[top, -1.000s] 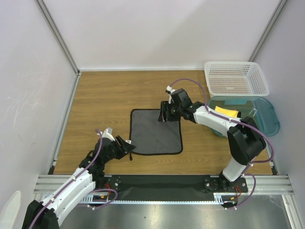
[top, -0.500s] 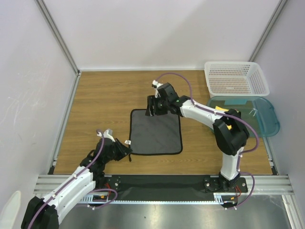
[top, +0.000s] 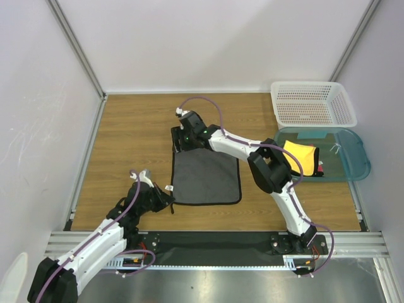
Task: Fold and stack the towels
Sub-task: Fold the towel
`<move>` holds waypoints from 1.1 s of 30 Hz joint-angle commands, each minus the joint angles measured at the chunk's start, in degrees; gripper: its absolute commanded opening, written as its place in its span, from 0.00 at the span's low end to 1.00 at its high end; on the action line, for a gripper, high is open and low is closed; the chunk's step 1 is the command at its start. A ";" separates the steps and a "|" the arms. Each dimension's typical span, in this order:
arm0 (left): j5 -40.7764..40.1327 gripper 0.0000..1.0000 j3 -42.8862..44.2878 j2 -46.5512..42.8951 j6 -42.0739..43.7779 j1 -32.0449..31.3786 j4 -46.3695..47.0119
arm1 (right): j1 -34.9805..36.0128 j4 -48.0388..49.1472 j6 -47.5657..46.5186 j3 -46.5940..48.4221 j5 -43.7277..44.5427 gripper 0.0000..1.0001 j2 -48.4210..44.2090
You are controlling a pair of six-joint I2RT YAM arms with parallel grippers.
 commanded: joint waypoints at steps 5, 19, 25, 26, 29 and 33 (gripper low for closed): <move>-1.67 0.00 1.11 1.65 4.72 0.09 -2.80 | 0.92 -2.45 3.23 10.99 4.29 0.65 5.83; -0.97 0.01 1.55 2.79 6.48 0.09 -2.36 | 2.14 -9.93 5.69 23.75 8.25 0.62 15.33; -1.14 0.01 1.63 2.35 6.75 0.18 -2.71 | 2.67 -10.80 4.99 25.15 10.00 0.61 15.60; -1.14 0.01 1.63 2.26 6.75 0.09 -2.80 | 2.76 -10.89 4.90 25.07 10.09 0.61 15.33; -0.97 0.01 1.63 2.26 6.83 0.09 -2.62 | 2.67 -10.63 4.82 24.54 10.45 0.59 14.10; -0.88 0.01 1.55 2.53 6.92 0.09 -2.27 | 2.85 -11.16 4.73 24.28 10.54 0.59 14.01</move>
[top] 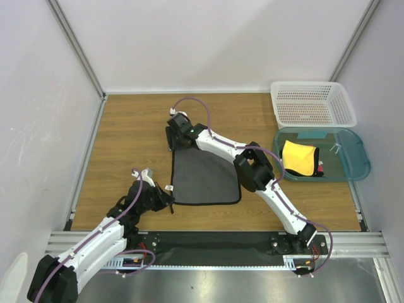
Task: Fold and stack the towels
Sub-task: Fold the towel
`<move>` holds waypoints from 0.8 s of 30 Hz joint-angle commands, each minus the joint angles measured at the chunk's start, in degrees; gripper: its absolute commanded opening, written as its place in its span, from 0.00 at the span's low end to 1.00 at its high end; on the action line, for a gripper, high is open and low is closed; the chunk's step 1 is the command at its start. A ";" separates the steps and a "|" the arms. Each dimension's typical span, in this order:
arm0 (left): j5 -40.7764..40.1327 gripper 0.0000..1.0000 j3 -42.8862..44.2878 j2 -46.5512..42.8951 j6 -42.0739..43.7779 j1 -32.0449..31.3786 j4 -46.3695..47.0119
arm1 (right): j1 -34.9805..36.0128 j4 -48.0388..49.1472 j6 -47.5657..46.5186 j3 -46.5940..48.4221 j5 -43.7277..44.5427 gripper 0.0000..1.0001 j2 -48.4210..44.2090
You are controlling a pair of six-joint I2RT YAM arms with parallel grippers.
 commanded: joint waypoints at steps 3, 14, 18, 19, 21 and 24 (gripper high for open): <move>-1.19 0.01 0.28 0.54 2.75 0.09 -2.32 | 0.91 -0.10 -0.63 1.41 1.86 0.57 -0.92; -0.75 0.01 -0.25 -0.34 2.75 0.09 -2.05 | 2.31 -3.26 -5.02 6.33 8.71 0.53 4.45; -0.40 0.01 -0.51 -0.08 2.57 0.09 -1.44 | 2.58 -3.79 -6.60 6.15 10.56 0.50 5.15; -0.39 0.01 -0.51 0.01 2.75 0.09 -1.44 | 2.58 -3.88 -6.78 6.24 10.74 0.48 5.32; -0.31 0.01 -0.43 0.18 2.75 0.09 -1.17 | 2.58 -3.88 -6.87 6.24 10.65 0.41 5.68; -0.31 0.01 -0.51 0.01 2.75 0.09 -1.26 | 2.58 -3.53 -6.78 6.16 10.04 0.30 5.50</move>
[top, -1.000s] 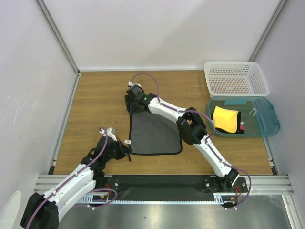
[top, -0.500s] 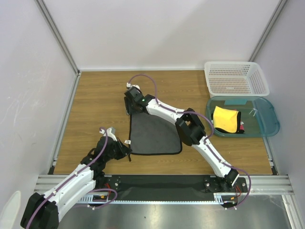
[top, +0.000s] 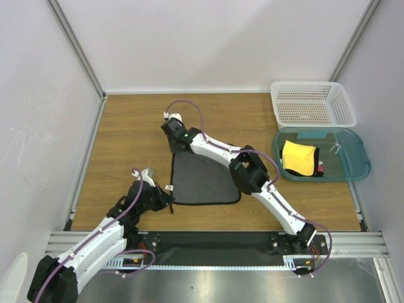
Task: Fold and stack the towels
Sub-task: Fold the towel
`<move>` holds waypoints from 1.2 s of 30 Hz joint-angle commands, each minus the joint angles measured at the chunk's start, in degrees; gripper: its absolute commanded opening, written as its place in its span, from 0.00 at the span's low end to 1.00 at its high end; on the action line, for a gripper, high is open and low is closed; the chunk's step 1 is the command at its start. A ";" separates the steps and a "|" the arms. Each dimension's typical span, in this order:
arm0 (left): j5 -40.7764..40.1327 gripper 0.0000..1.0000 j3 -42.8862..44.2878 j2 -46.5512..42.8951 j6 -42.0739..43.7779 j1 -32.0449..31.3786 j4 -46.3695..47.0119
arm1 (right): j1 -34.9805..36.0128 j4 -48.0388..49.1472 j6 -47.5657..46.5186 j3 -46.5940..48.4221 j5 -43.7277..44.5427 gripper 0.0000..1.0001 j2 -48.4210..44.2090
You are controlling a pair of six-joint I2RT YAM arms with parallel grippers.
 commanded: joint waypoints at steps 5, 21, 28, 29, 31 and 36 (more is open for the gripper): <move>-0.50 0.01 -0.16 0.25 2.20 0.09 -1.37 | 0.09 -0.97 -0.66 1.61 -0.20 0.11 1.04; -8.59 0.00 11.87 -6.88 3.78 -2.54 -14.19 | -2.73 12.46 3.29 -7.17 -17.59 0.04 -8.62; -11.58 0.00 16.79 -1.87 5.54 -6.93 -17.45 | -3.87 16.78 5.75 -9.82 -19.53 0.03 -9.95; -12.45 0.00 17.32 -1.16 5.63 -8.07 -17.63 | -4.13 17.49 6.28 -10.34 -20.15 0.03 -10.12; -13.16 0.00 18.20 0.07 6.25 -9.04 -18.33 | -4.40 18.63 6.54 -10.70 -20.33 0.04 -10.82; -18.42 0.00 23.65 4.46 8.44 -13.26 -22.27 | -5.89 19.77 6.72 -11.66 -21.99 0.02 -11.71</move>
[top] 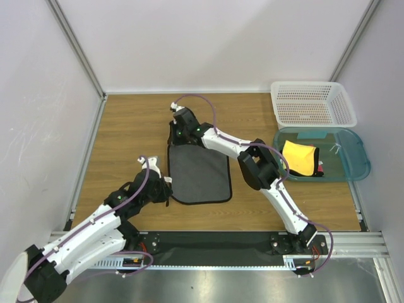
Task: Fold and stack the towels
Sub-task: Fold the towel
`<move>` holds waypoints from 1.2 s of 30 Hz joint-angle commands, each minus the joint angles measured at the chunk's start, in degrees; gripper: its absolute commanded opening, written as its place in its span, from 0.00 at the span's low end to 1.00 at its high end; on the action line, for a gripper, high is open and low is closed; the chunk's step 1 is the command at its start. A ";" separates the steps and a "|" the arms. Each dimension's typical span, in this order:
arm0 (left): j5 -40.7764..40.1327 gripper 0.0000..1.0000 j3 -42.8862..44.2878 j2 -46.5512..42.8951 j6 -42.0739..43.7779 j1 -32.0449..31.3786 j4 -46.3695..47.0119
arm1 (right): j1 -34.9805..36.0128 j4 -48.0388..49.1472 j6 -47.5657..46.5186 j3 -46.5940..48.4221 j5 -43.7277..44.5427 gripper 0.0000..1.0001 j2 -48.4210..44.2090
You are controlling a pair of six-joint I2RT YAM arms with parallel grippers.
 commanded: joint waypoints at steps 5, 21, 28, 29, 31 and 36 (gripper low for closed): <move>-5.20 0.01 10.22 5.03 5.53 -5.12 -4.07 | -2.55 5.03 1.37 -1.53 -4.15 0.00 -5.68; -5.54 0.00 22.17 25.68 10.63 -17.87 0.32 | -8.97 10.12 -5.49 -20.15 -10.65 0.00 -18.68; -3.00 0.00 24.63 31.74 10.98 -19.90 2.78 | -12.92 11.97 -6.89 -29.30 -13.74 0.00 -23.51; -2.65 0.00 24.98 33.32 11.15 -20.07 2.79 | -13.27 11.97 -7.24 -30.00 -13.30 0.00 -24.30; -2.29 0.00 26.21 35.00 11.24 -20.60 2.79 | -13.54 11.80 -8.30 -31.67 -12.16 0.00 -24.84; -0.89 0.00 28.32 38.25 12.03 -21.30 3.31 | -15.29 11.62 -8.39 -33.96 -12.50 0.00 -25.36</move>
